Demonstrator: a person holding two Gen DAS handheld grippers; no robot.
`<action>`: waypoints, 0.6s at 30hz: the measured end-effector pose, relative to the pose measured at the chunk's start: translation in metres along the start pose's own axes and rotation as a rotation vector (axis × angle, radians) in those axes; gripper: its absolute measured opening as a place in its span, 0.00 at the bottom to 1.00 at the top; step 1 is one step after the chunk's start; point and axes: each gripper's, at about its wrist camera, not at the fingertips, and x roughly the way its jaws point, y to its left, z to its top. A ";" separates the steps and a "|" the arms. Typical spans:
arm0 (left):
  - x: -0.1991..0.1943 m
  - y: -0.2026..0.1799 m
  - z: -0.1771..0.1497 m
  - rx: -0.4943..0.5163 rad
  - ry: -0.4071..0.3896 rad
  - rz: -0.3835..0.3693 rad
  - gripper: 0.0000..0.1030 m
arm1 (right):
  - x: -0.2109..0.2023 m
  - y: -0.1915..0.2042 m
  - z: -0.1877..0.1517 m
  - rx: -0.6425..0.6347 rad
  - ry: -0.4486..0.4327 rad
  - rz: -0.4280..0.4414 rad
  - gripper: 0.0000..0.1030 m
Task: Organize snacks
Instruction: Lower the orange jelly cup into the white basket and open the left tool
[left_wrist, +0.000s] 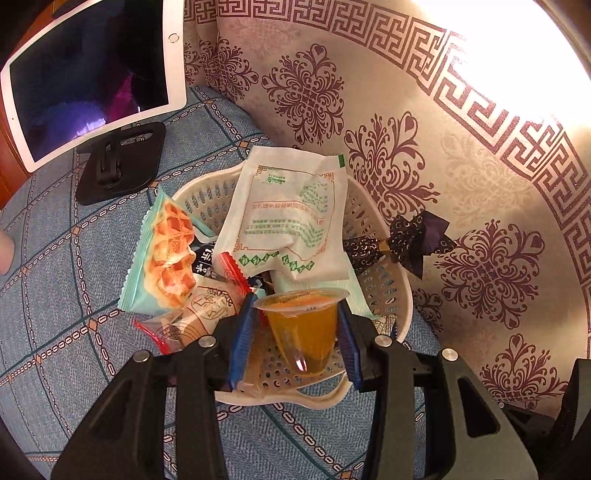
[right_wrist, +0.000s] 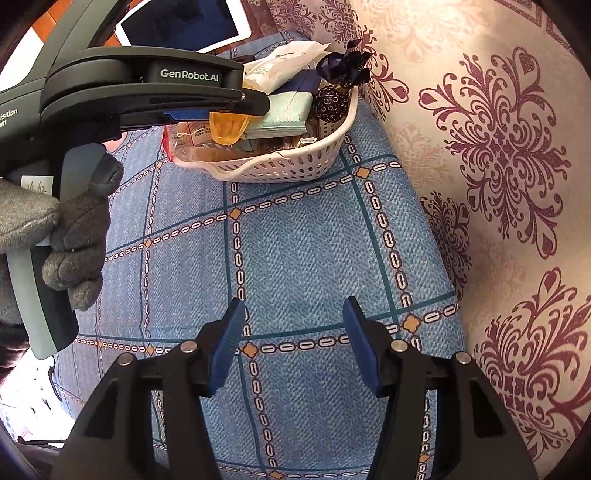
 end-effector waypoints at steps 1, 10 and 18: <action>0.000 0.000 0.000 0.001 0.000 0.001 0.42 | 0.000 0.000 0.000 0.000 0.001 -0.001 0.54; 0.005 0.001 0.003 0.018 -0.008 0.012 0.42 | 0.003 0.000 -0.002 0.001 0.008 -0.006 0.54; 0.012 0.001 0.008 0.027 -0.014 0.020 0.42 | 0.003 -0.001 -0.001 0.002 0.011 -0.010 0.54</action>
